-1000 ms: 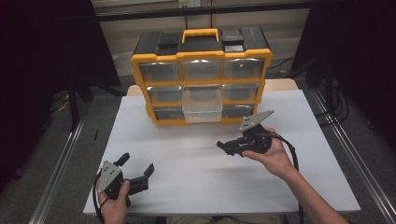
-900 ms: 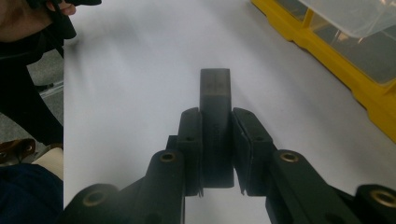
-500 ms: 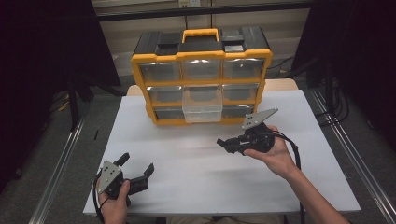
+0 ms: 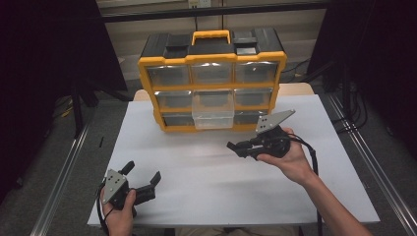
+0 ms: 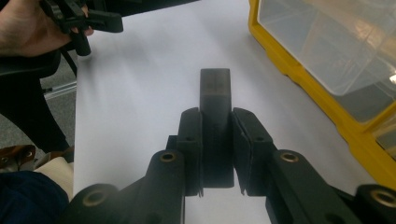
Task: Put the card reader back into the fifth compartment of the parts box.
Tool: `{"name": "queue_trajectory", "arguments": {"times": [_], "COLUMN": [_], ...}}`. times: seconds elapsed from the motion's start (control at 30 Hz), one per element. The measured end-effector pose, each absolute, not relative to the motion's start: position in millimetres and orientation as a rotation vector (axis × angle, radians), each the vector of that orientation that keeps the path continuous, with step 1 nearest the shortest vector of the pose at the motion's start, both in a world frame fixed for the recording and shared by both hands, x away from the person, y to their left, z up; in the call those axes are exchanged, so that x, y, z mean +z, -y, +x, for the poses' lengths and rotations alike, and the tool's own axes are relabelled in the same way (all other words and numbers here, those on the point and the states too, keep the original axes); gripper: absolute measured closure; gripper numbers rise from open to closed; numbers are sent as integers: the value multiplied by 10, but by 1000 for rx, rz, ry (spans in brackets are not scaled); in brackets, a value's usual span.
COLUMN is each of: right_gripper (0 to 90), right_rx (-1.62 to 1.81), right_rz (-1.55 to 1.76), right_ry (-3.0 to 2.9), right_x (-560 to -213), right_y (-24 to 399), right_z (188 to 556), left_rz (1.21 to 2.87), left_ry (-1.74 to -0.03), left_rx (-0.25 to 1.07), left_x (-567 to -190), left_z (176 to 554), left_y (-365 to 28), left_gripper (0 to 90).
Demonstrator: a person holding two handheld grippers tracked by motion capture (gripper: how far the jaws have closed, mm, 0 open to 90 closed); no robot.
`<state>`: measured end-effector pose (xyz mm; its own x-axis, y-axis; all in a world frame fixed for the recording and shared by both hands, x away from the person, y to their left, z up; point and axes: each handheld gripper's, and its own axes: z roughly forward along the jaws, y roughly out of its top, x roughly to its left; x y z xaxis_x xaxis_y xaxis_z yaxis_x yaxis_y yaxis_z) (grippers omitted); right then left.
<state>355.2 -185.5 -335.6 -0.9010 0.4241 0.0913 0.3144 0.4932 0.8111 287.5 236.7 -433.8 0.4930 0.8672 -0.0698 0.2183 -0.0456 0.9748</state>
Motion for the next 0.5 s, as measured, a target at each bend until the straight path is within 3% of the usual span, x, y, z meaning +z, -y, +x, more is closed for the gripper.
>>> {"name": "queue_trajectory", "arguments": {"times": [0.5], "right_gripper": [737], "right_rx": [1399], "right_rz": [573], "right_ry": [-2558], "right_x": [-3058], "right_y": [1789], "right_z": [3555], "left_rz": [1560], "left_ry": [-962], "left_rx": [690], "left_x": [-4330], "left_z": [2870], "left_y": [-2377], "left_gripper": [15]}}
